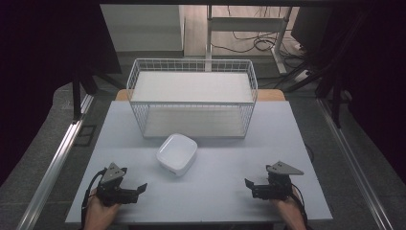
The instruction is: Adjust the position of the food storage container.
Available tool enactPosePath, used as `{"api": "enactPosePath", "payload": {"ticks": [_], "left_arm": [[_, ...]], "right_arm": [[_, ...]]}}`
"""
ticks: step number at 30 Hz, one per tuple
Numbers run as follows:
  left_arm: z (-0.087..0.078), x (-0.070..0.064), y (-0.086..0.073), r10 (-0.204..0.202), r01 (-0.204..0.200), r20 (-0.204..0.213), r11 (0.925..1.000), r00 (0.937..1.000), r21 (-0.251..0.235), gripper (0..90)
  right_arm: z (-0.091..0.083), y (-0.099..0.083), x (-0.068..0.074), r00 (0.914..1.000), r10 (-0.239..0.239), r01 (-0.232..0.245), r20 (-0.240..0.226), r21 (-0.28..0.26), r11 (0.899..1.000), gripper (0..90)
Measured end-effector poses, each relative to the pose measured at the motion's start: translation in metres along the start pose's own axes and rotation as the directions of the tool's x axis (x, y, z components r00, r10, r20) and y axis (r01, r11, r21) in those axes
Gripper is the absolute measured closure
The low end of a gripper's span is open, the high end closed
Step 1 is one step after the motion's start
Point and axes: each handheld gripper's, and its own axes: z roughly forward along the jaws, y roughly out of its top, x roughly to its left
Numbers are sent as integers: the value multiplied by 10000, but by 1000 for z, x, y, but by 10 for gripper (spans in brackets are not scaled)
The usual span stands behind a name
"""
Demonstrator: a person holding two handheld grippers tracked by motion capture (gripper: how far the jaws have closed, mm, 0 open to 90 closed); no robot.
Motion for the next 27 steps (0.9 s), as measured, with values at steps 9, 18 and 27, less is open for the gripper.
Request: {"api": "enactPosePath", "payload": {"ticks": [9,18,27], "left_arm": [[2,2,-1,-90,98,454,9998,9989,-173,26],[3,2,1,-216,218,599,9998,9980,-18,38],[5,-2,5,-255,255,893,9997,9957,13,28]], "right_arm": [[8,3,11,9975,-664,662,234,113,9977,0],[7,5,16,9983,-571,573,-85,291,9979,0],[11,8,16,9978,-663,666,-81,384,9970,0]]}}
